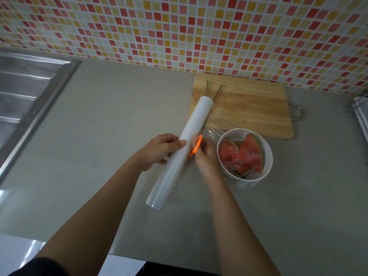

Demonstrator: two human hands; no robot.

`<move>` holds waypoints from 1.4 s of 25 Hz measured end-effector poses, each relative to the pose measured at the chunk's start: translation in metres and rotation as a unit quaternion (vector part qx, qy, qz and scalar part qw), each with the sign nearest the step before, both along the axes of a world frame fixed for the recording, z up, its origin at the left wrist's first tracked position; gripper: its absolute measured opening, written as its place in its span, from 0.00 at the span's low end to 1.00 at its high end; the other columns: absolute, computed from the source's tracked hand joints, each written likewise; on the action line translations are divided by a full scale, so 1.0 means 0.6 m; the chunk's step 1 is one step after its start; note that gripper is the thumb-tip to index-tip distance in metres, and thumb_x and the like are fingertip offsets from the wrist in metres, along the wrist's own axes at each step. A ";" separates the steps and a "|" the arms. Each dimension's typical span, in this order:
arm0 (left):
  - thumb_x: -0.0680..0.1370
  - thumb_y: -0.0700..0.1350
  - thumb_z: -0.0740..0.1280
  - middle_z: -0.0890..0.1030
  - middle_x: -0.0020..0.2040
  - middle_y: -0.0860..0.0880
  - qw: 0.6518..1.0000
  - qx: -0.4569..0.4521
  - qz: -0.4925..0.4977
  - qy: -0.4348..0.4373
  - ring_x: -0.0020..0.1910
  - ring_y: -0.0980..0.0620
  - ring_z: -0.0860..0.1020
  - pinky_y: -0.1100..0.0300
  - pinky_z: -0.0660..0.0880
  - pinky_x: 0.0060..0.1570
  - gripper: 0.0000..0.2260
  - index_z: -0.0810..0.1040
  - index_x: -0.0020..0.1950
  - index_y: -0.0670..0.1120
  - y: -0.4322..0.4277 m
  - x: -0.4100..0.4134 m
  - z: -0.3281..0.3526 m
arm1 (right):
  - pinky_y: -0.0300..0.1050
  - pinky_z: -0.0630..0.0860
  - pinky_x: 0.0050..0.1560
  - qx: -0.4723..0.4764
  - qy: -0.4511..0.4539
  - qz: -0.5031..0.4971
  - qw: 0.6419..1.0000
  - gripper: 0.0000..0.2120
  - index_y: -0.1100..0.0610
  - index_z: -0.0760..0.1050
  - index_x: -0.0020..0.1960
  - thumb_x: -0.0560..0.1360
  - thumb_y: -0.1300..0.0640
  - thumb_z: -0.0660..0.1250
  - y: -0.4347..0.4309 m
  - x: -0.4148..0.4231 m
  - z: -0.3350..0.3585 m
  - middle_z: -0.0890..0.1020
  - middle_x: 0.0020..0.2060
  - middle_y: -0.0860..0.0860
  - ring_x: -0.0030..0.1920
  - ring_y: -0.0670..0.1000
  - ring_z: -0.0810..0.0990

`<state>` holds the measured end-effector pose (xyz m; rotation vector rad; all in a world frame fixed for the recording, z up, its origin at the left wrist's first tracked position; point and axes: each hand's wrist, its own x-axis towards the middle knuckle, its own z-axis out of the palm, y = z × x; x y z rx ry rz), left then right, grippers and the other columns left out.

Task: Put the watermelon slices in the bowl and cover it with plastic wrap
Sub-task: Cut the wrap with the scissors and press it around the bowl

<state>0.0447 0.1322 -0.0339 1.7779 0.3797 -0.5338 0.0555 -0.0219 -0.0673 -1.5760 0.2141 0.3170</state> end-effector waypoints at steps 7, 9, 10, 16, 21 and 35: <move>0.75 0.56 0.68 0.79 0.45 0.50 1.000 0.011 -0.015 0.009 0.43 0.51 0.76 0.55 0.75 0.42 0.11 0.80 0.51 0.51 0.034 0.005 0.003 | 0.33 0.65 0.31 -0.005 -0.035 -0.043 0.998 0.17 0.54 0.71 0.32 0.75 0.46 0.64 0.025 0.032 0.005 0.70 0.33 0.51 0.32 0.41 0.67; 0.74 0.56 0.68 0.79 0.45 0.50 1.000 0.017 -0.021 0.010 0.43 0.52 0.76 0.56 0.74 0.43 0.12 0.80 0.51 0.51 0.042 0.006 0.004 | 0.37 0.64 0.31 -0.024 -0.057 -0.045 0.997 0.18 0.52 0.70 0.29 0.75 0.45 0.63 0.026 0.045 0.005 0.69 0.30 0.50 0.31 0.43 0.66; 0.74 0.56 0.68 0.79 0.45 0.50 1.000 0.020 -0.020 0.010 0.43 0.52 0.76 0.56 0.74 0.43 0.11 0.80 0.51 0.51 0.047 0.006 0.004 | 0.38 0.64 0.32 -0.038 -0.055 -0.042 0.997 0.19 0.51 0.70 0.28 0.74 0.43 0.62 0.029 0.052 0.005 0.69 0.28 0.49 0.29 0.43 0.66; 0.74 0.55 0.68 0.80 0.46 0.51 0.999 0.024 -0.024 0.022 0.44 0.52 0.78 0.55 0.76 0.43 0.09 0.80 0.50 0.52 0.073 0.003 0.006 | 0.43 0.72 0.49 -0.061 0.020 -0.041 0.997 0.17 0.49 0.76 0.49 0.73 0.37 0.62 0.043 0.083 -0.007 0.80 0.38 0.44 0.44 0.46 0.78; 0.75 0.55 0.67 0.81 0.45 0.51 0.999 0.023 0.002 0.028 0.42 0.53 0.78 0.59 0.76 0.40 0.09 0.81 0.51 0.53 0.111 -0.035 0.007 | 0.36 0.69 0.43 -0.040 0.015 -0.028 0.999 0.14 0.56 0.73 0.51 0.76 0.46 0.63 0.059 0.087 0.016 0.77 0.36 0.45 0.38 0.41 0.75; 0.81 0.53 0.56 0.74 0.45 0.54 0.968 0.227 0.069 -0.085 0.57 0.50 0.70 0.61 0.64 0.51 0.16 0.74 0.65 0.48 0.091 -0.123 -0.050 | 0.51 0.66 0.46 -0.408 -0.093 0.137 0.898 0.11 0.64 0.74 0.45 0.73 0.55 0.63 0.066 -0.107 0.013 0.78 0.44 0.60 0.47 0.61 0.75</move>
